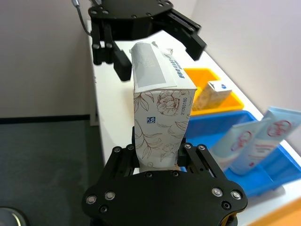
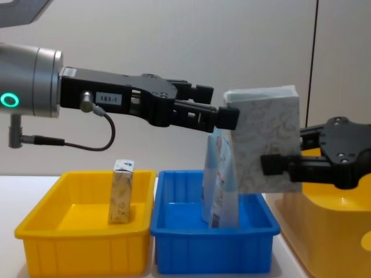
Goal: Bimanual collaborative sorting of washing and personal care products
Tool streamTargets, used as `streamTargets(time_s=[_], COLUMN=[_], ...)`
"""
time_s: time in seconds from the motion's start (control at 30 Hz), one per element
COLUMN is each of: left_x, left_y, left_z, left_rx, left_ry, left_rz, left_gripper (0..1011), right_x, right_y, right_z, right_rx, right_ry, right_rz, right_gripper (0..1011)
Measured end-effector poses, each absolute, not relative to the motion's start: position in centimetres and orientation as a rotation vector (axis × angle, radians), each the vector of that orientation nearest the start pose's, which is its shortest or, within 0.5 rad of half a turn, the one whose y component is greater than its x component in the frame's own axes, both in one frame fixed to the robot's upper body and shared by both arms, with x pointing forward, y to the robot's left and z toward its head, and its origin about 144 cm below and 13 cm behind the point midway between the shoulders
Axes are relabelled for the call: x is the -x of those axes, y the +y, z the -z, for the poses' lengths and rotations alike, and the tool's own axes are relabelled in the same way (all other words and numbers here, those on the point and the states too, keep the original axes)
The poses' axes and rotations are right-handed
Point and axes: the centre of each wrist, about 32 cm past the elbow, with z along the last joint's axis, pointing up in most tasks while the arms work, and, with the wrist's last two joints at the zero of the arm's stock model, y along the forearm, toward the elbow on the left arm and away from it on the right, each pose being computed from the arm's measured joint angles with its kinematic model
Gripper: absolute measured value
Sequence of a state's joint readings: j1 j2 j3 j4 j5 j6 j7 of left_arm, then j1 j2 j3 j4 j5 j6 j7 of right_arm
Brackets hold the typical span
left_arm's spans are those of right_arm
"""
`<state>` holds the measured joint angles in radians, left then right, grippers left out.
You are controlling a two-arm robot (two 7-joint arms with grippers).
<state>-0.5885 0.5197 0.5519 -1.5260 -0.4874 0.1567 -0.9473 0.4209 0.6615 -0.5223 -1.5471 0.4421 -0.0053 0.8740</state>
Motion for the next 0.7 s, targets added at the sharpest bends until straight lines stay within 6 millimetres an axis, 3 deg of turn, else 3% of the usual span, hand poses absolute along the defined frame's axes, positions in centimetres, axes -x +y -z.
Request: streamTargets(time_s=[0.7], left_x=[-56.2], left_y=[23.8], left_z=[-128.9], left_rx=[-0.176], left_ry=[-0.043], left_rz=[-0.333], left_gripper=[1001], right_x=[-49.7], right_y=[-30.1], right_z=[-123.0], right_rx=[0.217], right_ry=[-0.240], right_rz=[0.602], right_gripper=[357])
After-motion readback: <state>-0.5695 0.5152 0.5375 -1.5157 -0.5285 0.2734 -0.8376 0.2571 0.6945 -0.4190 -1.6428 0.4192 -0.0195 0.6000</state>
